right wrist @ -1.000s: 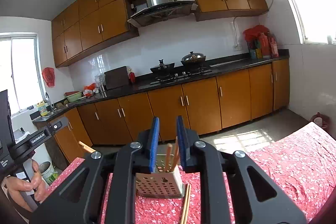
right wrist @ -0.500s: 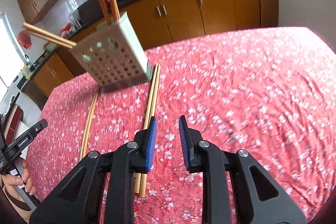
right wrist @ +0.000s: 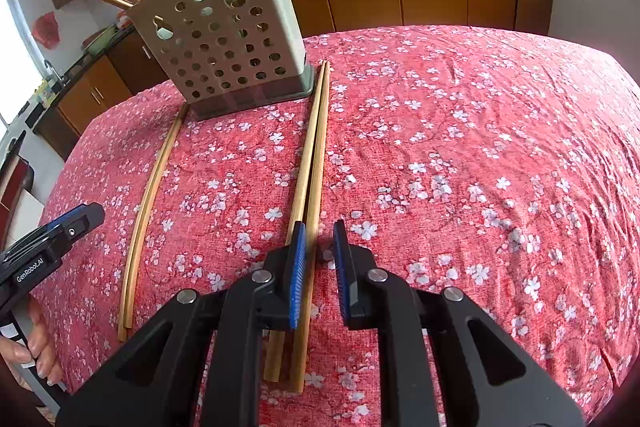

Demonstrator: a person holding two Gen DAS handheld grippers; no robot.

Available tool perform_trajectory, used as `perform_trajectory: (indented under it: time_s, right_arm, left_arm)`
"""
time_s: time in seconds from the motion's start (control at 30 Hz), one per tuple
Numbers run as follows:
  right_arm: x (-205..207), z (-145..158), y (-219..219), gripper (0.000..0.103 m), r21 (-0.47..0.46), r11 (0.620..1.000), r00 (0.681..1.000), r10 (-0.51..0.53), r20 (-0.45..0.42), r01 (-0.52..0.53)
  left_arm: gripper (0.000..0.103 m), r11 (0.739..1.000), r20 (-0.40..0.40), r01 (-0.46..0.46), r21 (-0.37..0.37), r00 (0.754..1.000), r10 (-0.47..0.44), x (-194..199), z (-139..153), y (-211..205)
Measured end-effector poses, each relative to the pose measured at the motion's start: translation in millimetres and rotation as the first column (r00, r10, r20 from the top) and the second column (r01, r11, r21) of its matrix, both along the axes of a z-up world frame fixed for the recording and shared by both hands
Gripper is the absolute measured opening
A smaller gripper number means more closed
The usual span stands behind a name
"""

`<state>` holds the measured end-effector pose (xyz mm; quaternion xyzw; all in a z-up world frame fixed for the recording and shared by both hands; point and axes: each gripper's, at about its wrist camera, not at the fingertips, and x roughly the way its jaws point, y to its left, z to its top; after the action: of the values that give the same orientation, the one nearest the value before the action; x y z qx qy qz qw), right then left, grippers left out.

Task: Organize utensils
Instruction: 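Grasp a bamboo chopstick with the right tool while the left tool grasps another, then lift both chopsticks upright and carry them above the perforated holder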

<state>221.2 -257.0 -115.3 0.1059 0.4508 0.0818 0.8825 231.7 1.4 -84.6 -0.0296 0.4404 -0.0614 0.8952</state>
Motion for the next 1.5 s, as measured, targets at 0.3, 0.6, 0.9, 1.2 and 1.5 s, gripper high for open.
perform_trajectory:
  time_s: [0.3, 0.6, 0.9, 1.2, 1.5]
  right_arm:
    - [1, -3, -10, 0.007, -0.083, 0.992, 0.995, -0.099, 0.017, 0.100]
    - [-4, -4, -20, 0.007, -0.090, 0.989, 0.993, -0.119, 0.026, 0.121]
    - [-7, -5, -13, 0.008, -0.104, 0.990, 0.995, -0.089, 0.035, 0.092]
    - [2, -6, -15, 0.008, -0.143, 0.984, 0.993, -0.104, 0.046, 0.110]
    - [6, -7, -17, 0.008, -0.149, 0.982, 0.993, -0.114, 0.044, 0.119]
  left_arm:
    - [0.031, 1.000, -0.056, 0.022, -0.020, 0.998, -0.023, 4, -14, -11]
    - [0.020, 0.998, -0.065, 0.057, 0.003, 0.996, -0.057, 6, -17, -24]
    - [0.009, 0.995, -0.053, 0.018, 0.100, 0.998, -0.013, 12, -21, -25]
    - [0.010, 0.990, -0.021, -0.101, 0.103, 0.994, 0.104, 28, -19, 35]
    - [0.011, 0.992, -0.012, -0.100, 0.073, 0.995, 0.101, 24, -18, 45]
